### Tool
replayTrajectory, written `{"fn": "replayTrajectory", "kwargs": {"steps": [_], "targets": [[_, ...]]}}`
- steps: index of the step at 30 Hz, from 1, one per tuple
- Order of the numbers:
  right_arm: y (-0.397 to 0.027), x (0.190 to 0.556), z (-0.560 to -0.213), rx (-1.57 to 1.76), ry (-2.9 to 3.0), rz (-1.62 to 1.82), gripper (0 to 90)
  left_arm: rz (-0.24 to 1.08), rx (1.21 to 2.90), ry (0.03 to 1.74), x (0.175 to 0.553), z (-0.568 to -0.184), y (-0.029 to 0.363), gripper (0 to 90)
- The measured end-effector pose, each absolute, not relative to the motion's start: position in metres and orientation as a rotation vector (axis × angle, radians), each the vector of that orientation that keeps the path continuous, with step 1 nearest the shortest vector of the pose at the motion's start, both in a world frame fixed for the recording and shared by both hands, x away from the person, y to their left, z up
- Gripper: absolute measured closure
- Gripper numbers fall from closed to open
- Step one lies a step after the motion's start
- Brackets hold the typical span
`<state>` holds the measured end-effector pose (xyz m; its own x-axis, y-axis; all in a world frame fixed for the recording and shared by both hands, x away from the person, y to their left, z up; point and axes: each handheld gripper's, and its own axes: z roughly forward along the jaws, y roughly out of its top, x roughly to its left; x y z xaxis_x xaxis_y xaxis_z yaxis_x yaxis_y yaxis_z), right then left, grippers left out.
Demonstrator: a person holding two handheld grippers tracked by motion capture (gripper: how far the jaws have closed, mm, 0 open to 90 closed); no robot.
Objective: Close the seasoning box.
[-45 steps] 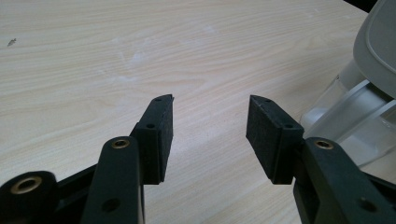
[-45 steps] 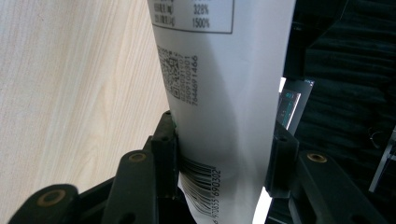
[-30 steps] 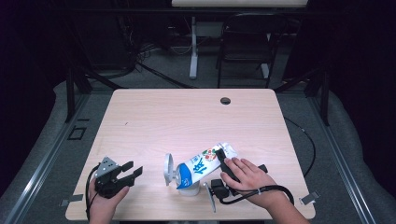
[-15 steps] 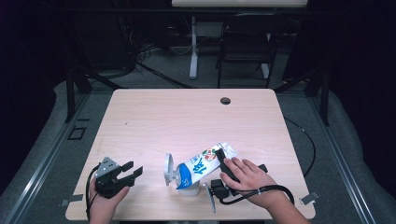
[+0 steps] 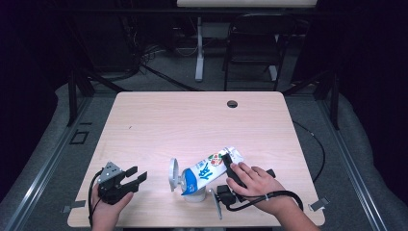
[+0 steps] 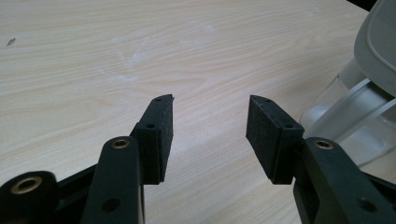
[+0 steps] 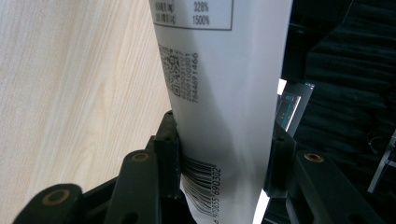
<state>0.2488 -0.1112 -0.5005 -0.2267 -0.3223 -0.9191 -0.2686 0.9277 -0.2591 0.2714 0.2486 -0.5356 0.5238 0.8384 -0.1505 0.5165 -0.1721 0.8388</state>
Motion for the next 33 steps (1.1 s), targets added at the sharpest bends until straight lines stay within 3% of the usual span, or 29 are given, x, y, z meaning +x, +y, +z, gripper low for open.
{"fn": "replayTrajectory", "kwargs": {"steps": [33], "targets": [[-0.1092,0.2477,-0.4956,-0.486,1.820,-0.073,62.4,0.437,1.836,1.125,0.2718,-0.5359,0.2493,51.6]]}}
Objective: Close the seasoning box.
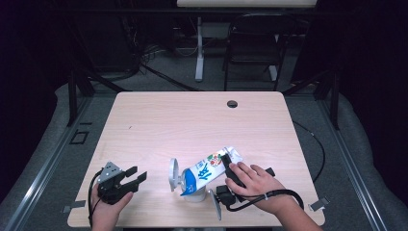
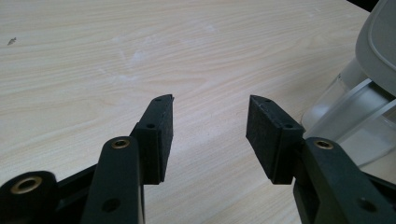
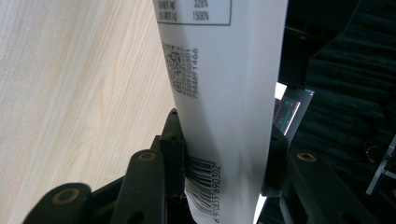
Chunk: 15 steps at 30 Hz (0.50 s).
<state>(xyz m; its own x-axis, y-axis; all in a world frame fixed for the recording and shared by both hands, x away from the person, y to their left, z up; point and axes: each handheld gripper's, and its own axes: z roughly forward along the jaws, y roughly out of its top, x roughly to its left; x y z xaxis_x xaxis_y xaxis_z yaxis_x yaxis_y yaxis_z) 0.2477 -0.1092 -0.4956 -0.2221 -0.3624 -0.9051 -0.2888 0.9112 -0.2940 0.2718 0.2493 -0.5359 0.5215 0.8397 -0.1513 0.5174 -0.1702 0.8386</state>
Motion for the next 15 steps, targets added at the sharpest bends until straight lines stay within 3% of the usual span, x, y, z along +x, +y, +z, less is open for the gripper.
{"fn": "replayTrajectory", "kwargs": {"steps": [15], "targets": [[-0.1090,0.2479,-0.4955,-0.494,1.815,-0.077,64.0,0.437,1.836,1.125,0.2718,-0.5360,0.2493,51.6]]}}
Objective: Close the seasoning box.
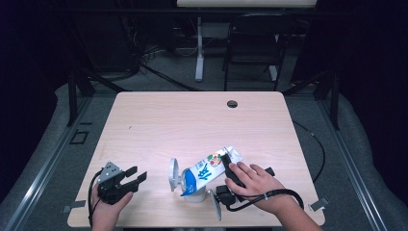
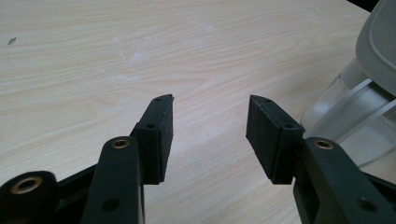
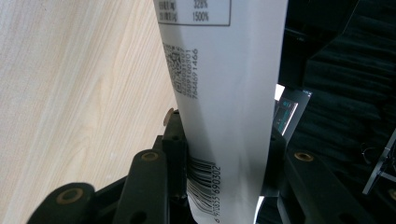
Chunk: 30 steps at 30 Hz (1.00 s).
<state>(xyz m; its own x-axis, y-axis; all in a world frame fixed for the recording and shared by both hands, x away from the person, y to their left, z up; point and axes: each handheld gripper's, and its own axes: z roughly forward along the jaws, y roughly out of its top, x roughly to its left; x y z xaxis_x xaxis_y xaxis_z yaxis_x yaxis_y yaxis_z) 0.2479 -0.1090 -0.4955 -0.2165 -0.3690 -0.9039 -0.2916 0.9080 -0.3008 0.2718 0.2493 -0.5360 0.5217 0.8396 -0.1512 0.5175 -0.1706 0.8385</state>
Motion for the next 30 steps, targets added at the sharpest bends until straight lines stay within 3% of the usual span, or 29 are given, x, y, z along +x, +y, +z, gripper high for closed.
{"fn": "replayTrajectory", "kwargs": {"steps": [30], "targets": [[-0.1075,0.2487,-0.4940,-0.507,1.805,-0.079,67.4,0.438,1.836,1.123,0.2717,-0.5356,0.2492,51.7]]}}
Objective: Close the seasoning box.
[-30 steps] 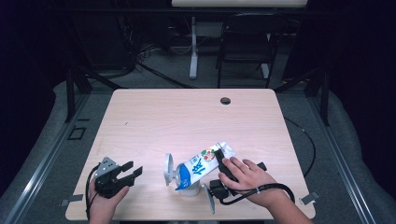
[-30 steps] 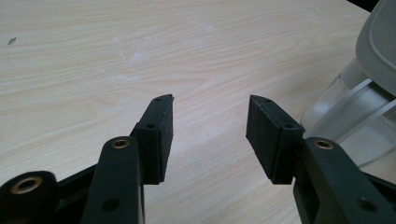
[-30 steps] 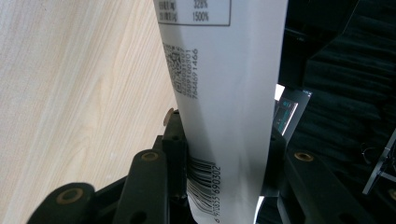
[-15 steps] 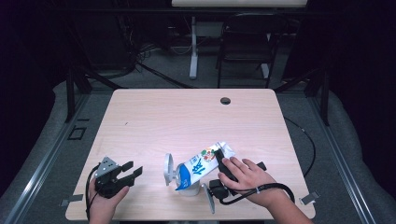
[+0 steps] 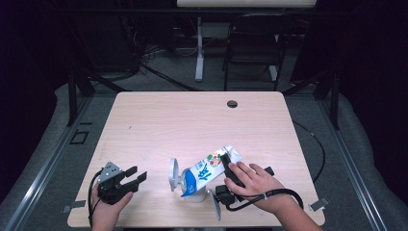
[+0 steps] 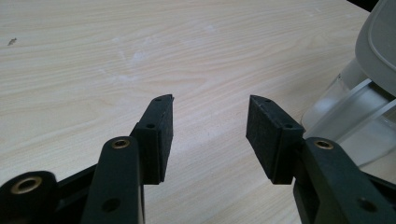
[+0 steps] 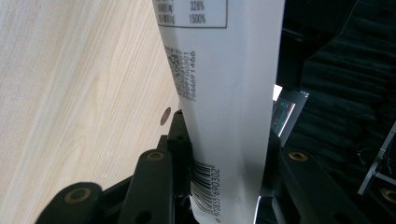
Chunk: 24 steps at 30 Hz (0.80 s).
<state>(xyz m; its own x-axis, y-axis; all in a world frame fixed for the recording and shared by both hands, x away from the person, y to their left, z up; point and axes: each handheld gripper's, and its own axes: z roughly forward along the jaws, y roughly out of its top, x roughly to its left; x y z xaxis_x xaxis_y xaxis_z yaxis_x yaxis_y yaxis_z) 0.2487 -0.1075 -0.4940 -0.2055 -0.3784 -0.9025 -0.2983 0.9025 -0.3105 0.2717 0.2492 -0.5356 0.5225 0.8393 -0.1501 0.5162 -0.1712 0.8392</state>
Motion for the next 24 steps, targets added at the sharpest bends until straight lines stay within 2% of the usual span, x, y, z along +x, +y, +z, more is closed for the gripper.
{"fn": "replayTrajectory", "kwargs": {"steps": [24], "targets": [[-0.1061,0.2483,-0.4917,-0.506,1.795,-0.082,71.2,0.439,1.840,1.121,0.2717,-0.5355,0.2493,51.6]]}}
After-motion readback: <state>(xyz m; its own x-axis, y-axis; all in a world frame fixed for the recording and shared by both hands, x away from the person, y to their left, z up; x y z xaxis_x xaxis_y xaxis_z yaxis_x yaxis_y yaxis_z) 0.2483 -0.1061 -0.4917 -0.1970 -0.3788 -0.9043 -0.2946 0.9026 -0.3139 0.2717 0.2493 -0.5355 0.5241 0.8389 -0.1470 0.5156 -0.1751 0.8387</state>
